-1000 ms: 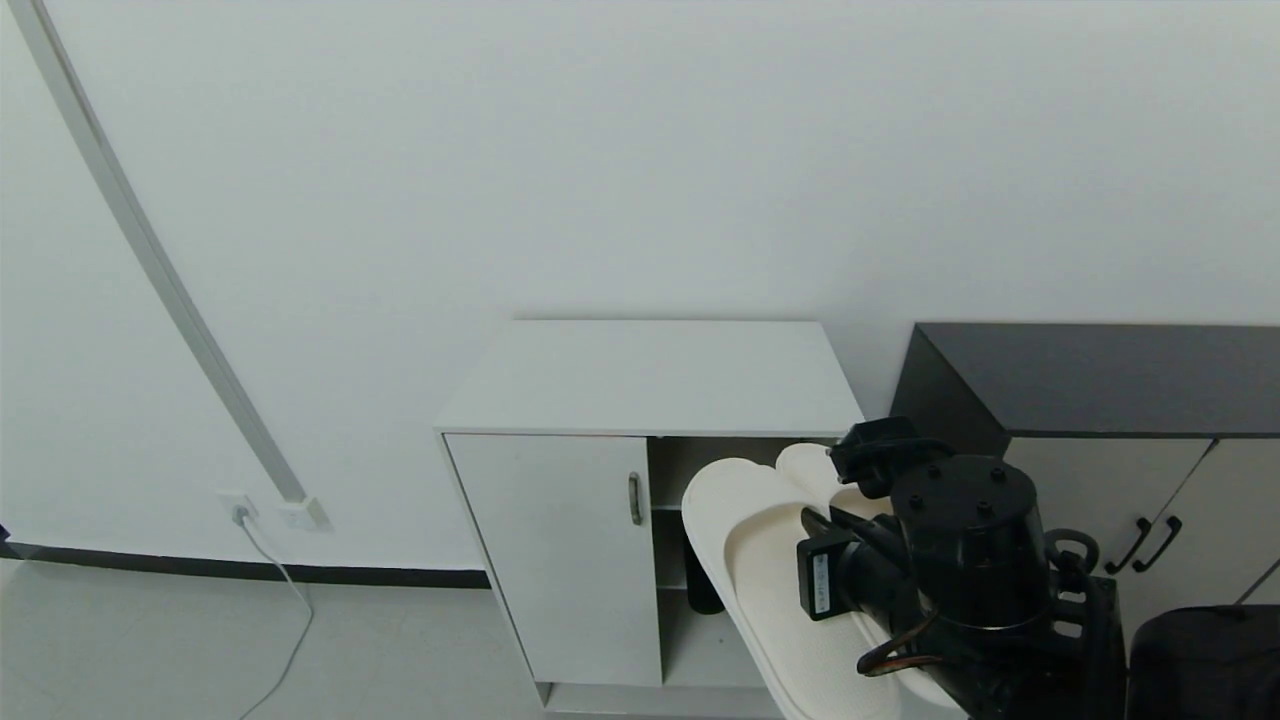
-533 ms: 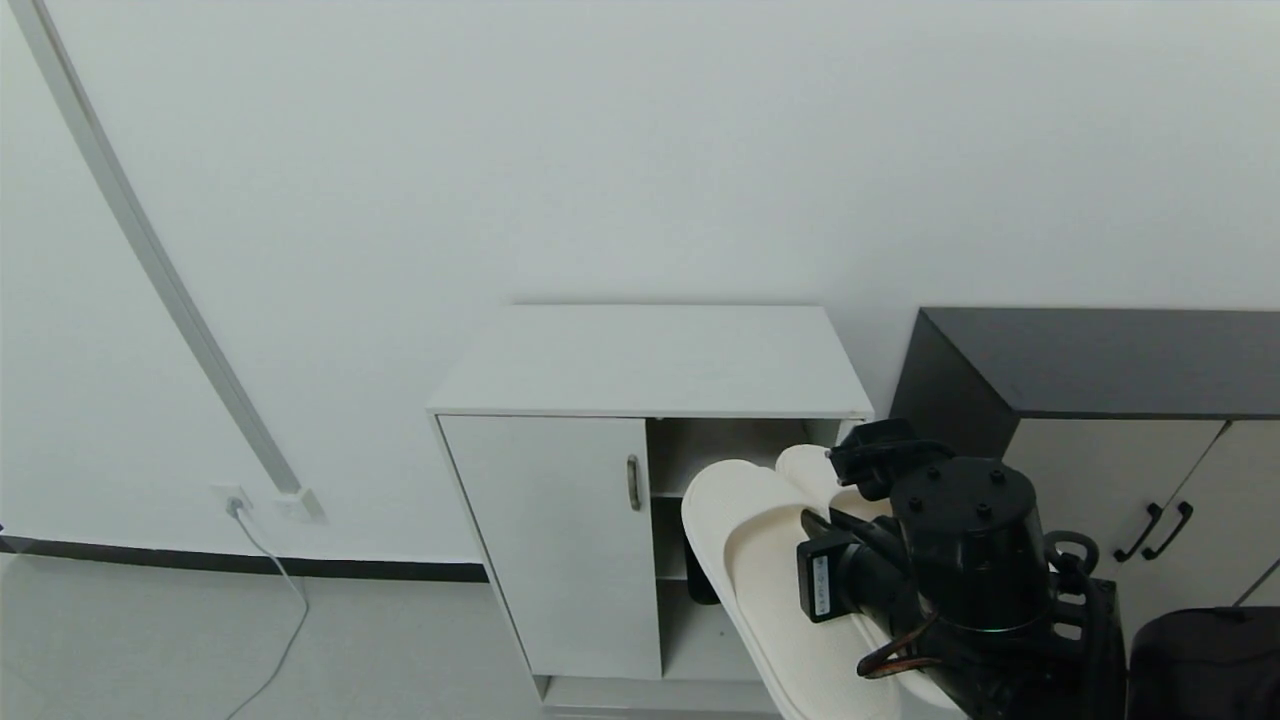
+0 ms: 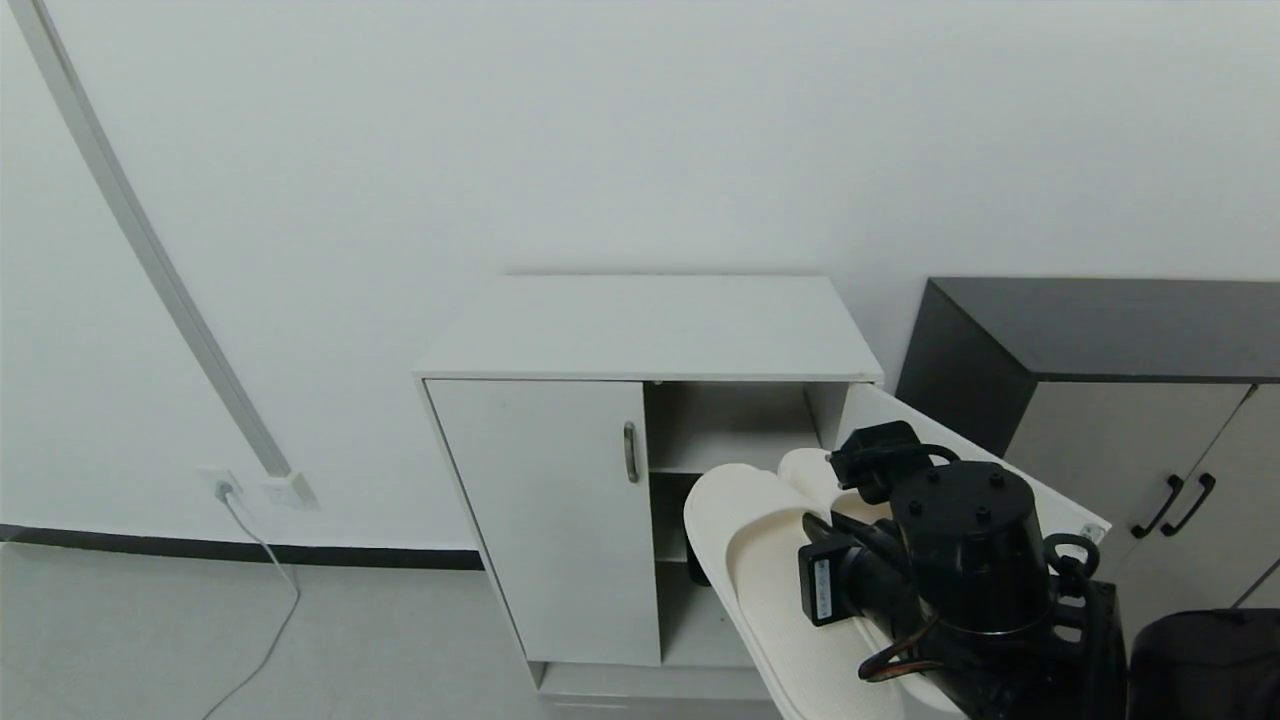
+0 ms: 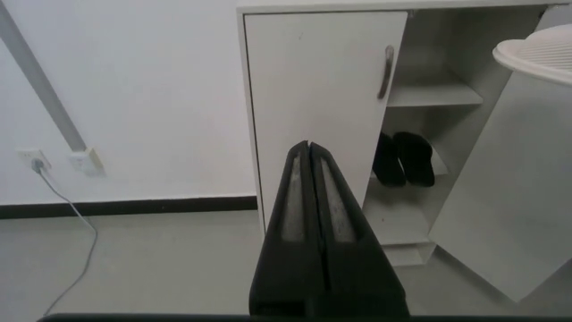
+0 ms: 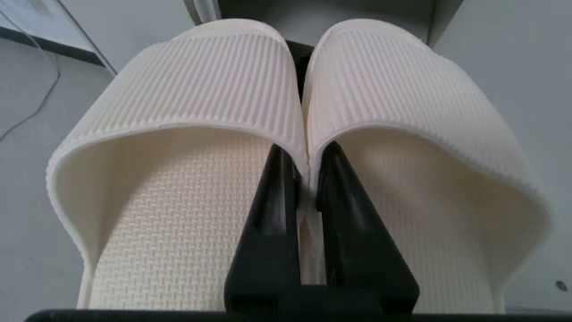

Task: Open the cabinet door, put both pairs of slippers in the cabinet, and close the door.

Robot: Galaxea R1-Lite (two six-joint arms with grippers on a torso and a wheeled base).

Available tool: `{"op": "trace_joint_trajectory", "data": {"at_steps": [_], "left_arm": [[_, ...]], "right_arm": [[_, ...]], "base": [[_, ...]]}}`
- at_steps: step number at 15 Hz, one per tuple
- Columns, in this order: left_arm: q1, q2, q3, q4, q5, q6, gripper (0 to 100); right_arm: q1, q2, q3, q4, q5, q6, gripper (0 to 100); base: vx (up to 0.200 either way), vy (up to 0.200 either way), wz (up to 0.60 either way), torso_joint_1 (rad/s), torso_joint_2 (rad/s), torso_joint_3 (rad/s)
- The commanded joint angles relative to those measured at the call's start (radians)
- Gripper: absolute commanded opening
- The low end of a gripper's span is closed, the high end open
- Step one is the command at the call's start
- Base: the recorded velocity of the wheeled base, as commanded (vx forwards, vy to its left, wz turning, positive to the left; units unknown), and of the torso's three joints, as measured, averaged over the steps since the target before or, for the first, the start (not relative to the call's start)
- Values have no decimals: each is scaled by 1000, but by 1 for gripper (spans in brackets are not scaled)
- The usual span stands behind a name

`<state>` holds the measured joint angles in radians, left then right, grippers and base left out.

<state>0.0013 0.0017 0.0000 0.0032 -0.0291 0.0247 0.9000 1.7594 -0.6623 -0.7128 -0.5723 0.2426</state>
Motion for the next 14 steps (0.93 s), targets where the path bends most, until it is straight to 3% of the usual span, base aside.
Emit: {"op": "trace_joint_trajectory", "data": {"at_steps": [1, 14], "left_arm": [[0, 0, 0, 0, 0, 0, 0], [0, 0, 0, 0, 0, 0, 0]], "right_arm": [[0, 3, 1, -1, 0, 0, 0], [7, 3, 4, -1, 0, 0, 0]], "base": [[0, 0, 0, -237, 549, 310], [0, 0, 0, -197, 514, 318]]}}
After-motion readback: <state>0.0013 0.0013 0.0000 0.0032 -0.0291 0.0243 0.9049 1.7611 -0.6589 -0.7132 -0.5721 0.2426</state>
